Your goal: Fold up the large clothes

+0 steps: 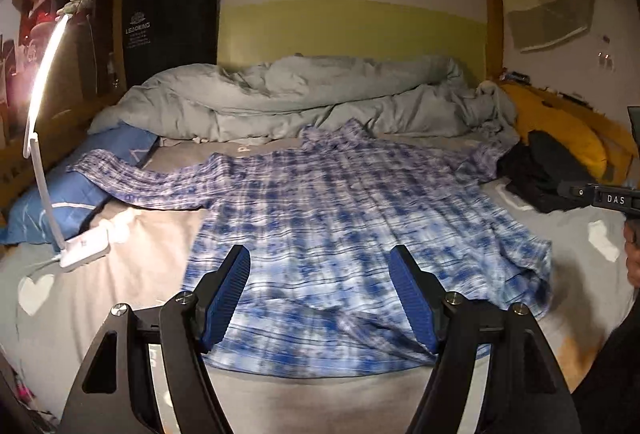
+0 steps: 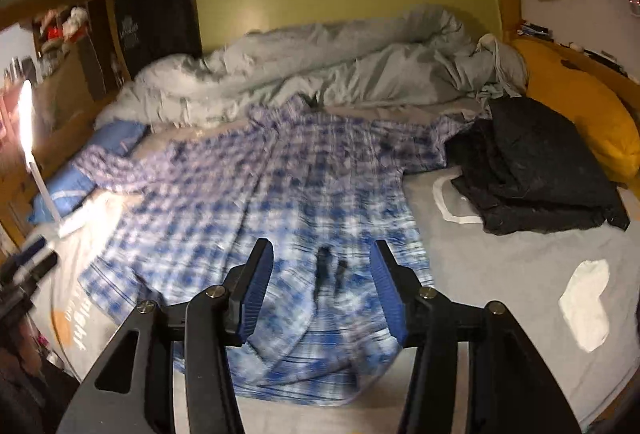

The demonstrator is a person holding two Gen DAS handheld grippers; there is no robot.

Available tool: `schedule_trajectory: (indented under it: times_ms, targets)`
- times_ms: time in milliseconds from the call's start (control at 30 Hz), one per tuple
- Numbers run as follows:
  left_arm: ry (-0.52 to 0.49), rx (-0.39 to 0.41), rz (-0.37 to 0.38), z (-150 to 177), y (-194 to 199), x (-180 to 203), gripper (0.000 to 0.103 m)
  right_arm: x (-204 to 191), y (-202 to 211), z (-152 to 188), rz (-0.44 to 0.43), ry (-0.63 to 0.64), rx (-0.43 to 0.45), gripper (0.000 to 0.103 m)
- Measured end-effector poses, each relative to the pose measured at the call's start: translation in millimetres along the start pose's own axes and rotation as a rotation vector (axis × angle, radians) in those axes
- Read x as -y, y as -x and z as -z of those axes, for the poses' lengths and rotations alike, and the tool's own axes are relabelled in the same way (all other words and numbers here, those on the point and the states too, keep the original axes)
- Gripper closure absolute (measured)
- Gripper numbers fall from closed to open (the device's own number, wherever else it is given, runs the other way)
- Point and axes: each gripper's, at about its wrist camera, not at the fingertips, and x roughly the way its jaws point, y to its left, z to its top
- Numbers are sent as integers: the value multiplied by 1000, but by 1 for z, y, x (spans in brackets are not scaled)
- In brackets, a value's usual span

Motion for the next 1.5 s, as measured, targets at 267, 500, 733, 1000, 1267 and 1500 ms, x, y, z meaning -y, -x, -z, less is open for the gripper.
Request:
schedule_trajectory:
  times_ms: [267,500,733,1000,1267,1500]
  targets:
    - [-39,-213,128,33,-38,13,27,-8,-60,37,34,172,-247,53]
    - [47,-452,387,80,-79,55,29,3,-92,79,119,218,-383,53]
    - [205,-581,475,84,-134,56,81,22,-89,77,168,210,-348,59]
    - [167,-481,400,29,-142,51,98,50,-72,34,184,106,-176,99]
    - [143,-410,270,-30,-194,50,99,57,-127,-7,197,128,-167,99]
    - [98,-365,272,-33,-203,28,86,73,-147,-16,211,71,-180,66]
